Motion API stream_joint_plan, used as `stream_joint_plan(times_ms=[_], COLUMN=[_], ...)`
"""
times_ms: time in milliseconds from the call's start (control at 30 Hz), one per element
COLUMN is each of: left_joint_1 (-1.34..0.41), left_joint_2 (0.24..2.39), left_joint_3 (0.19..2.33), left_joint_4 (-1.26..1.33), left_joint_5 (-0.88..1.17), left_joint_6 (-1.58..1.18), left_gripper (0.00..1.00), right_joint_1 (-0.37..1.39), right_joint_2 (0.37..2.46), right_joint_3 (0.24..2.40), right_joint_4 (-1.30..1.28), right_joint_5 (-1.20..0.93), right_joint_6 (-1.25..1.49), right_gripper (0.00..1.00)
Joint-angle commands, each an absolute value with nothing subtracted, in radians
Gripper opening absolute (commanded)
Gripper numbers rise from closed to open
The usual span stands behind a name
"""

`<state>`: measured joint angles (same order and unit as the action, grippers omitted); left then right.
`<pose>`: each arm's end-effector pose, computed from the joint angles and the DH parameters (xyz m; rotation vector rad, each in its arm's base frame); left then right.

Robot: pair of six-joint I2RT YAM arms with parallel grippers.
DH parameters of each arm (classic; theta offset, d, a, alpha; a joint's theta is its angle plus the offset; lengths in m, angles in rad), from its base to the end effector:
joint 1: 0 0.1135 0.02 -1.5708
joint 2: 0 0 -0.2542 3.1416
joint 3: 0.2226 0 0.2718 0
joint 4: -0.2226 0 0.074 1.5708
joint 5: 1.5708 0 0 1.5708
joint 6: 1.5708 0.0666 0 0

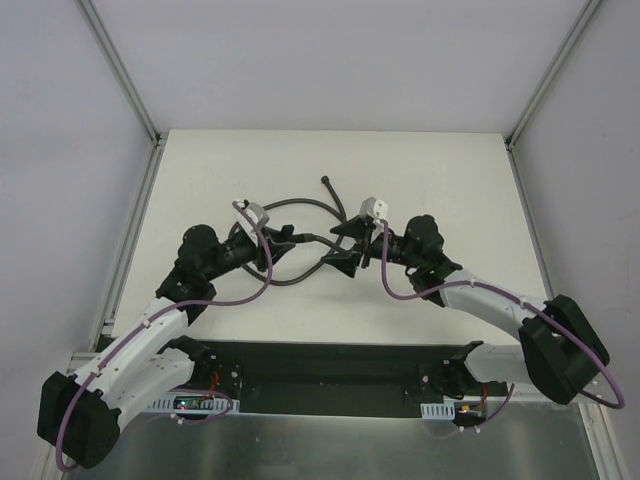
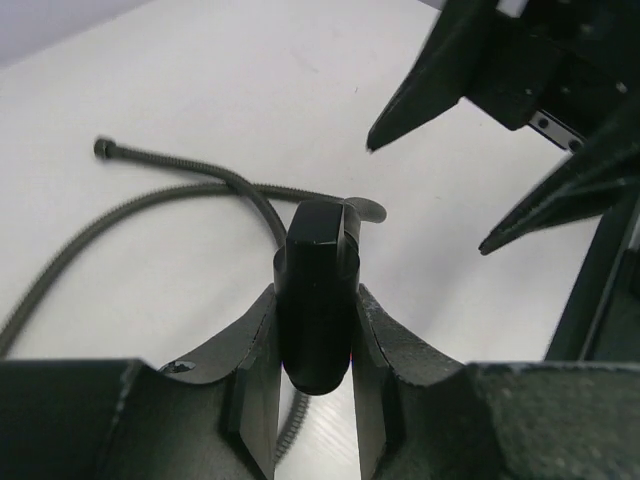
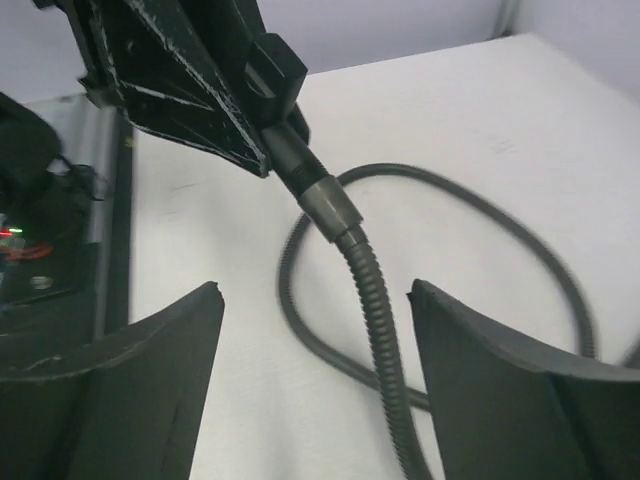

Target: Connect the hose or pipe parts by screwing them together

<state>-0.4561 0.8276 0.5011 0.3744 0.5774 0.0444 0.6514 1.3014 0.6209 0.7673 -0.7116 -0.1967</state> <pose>0.2066 -0.1419 0.2787 0.8293 1.3457 -0.7624 0.2282 0.2287 0.2492 -1.1373 1.0845 0.8854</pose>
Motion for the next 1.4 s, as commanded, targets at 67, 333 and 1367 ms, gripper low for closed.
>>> stream_joint_plan(times_ms=[67,333,1367], left_joint_1=[-0.446,-0.446,-0.442], left_joint_2=[0.799,0.836,0.954], left_joint_3=[0.659,0.729,0.761], left_joint_4=[0.123,-0.023,-0.069], left_joint_5=[0.316,0.409,0.741], left_joint_6=[-0.398,-0.895,-1.341], left_gripper=[0.00,0.00,0.00], right_joint_1=[0.770,0.977,1.161], right_joint_2=[1.137,1.126,1.304], right_joint_3=[0.506,0.483,0.456], right_joint_4=[0.906,0.974,1.060], right_joint_5=[-0.324,-0.080,0.176], right_joint_6=[-0.562,-1.013,-1.209], right_gripper=[0.83,0.90,0.44])
